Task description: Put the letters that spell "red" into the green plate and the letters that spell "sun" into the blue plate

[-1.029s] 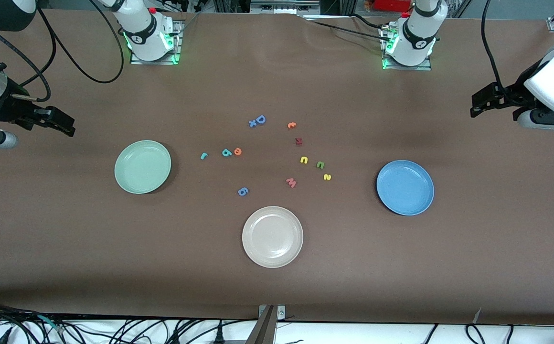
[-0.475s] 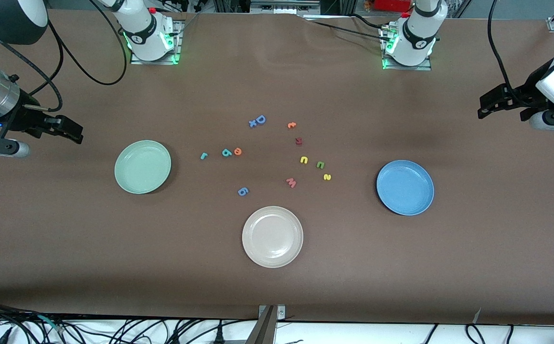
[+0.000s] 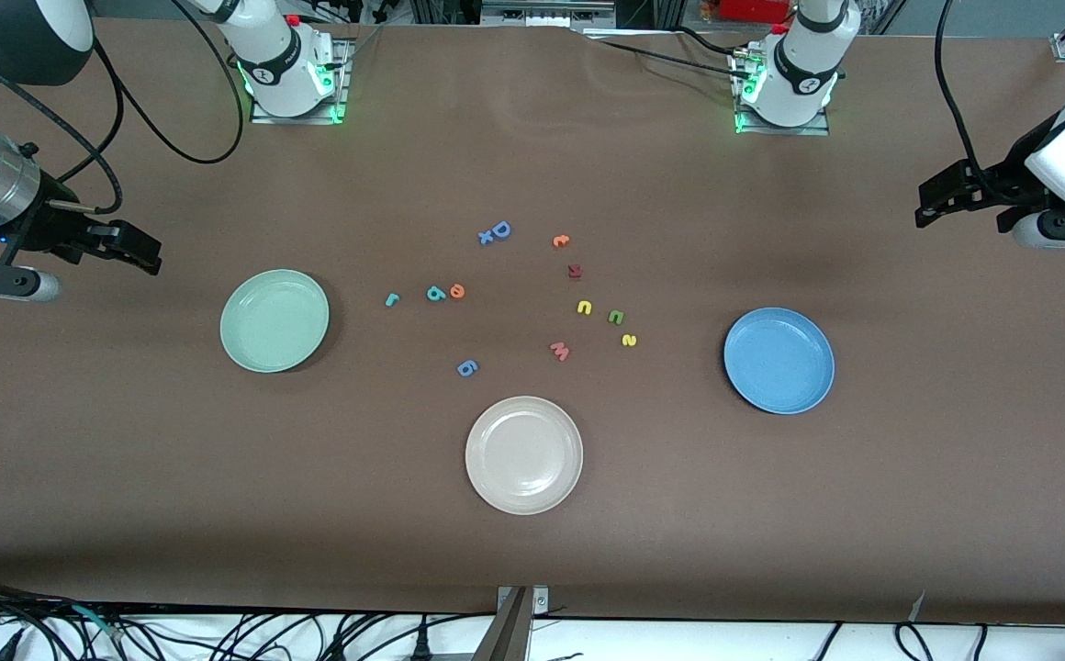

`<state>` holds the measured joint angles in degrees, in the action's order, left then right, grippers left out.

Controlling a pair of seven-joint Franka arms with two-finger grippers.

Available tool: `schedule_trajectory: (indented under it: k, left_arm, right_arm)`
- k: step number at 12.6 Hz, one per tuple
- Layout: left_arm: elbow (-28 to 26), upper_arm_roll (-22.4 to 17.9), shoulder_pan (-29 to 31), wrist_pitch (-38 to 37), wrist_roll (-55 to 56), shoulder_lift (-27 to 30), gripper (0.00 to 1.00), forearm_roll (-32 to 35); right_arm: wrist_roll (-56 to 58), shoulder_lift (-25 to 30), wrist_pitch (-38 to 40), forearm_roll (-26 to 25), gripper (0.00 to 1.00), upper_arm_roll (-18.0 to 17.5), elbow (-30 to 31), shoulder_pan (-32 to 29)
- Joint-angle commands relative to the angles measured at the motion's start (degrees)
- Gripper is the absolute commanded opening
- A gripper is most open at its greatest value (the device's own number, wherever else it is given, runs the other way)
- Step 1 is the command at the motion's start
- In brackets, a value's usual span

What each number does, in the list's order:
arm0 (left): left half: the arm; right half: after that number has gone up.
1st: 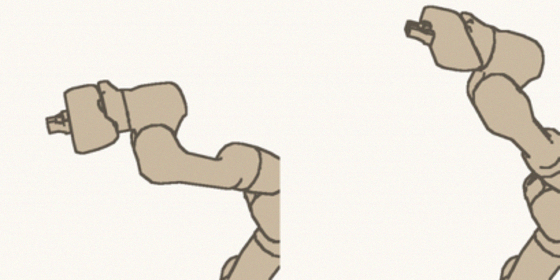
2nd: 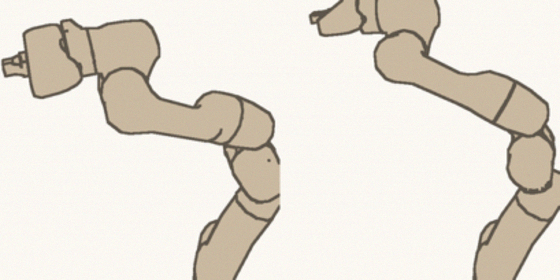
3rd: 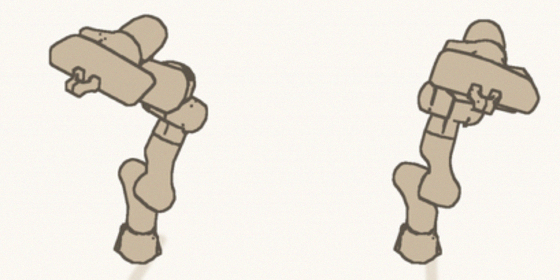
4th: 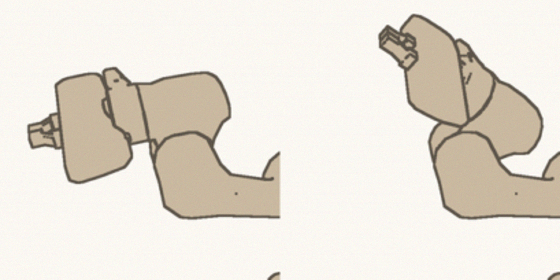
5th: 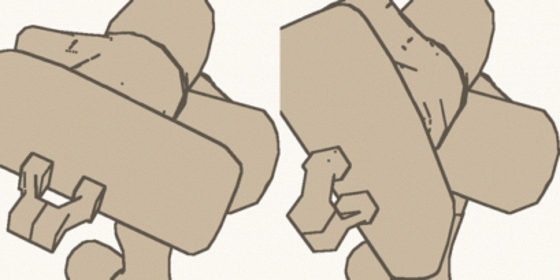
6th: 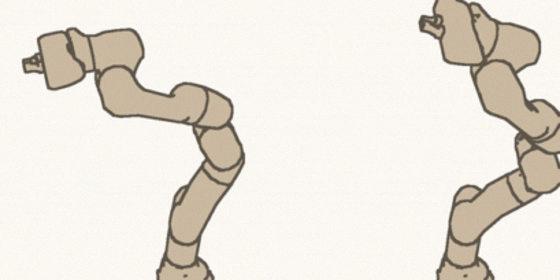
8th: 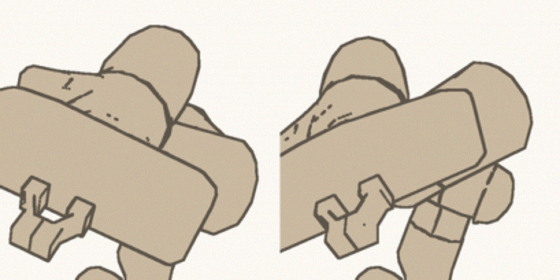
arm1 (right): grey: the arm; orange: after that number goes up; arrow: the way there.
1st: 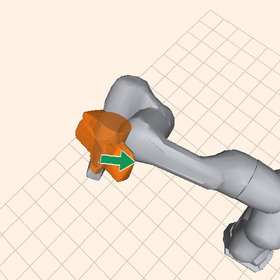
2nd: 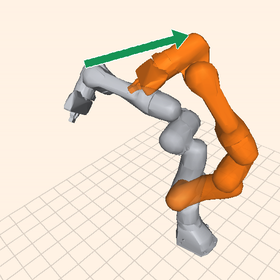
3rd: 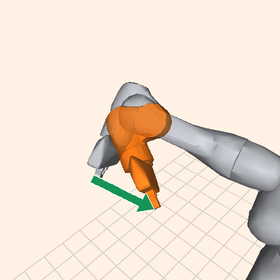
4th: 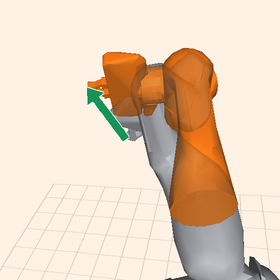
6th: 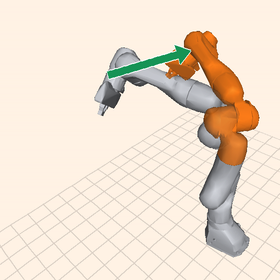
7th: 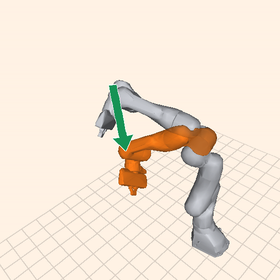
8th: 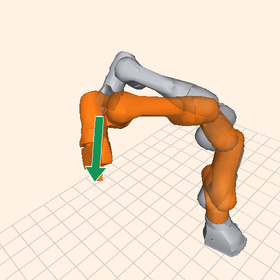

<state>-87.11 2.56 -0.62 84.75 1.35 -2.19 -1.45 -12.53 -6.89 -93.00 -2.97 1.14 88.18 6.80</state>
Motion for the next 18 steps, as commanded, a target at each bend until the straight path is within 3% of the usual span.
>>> schedule_trajectory:
  k: [1, 18]
  left_arm:
    - [-0.8, 0.1, 0.2, 0.6, -1.3, 1.2, 1.0, -0.9]
    - [-0.3, 0.0, -0.1, 0.7, -1.2, 1.1, 1.0, -1.0]
  right_arm:
    - [-0.9, 0.7, 0.2, -0.4, 1.0, -0.1, 0.4, 0.2]
    - [-1.7, -3.5, -7.3, -1.7, 1.0, 0.0, 1.2, 1.1]
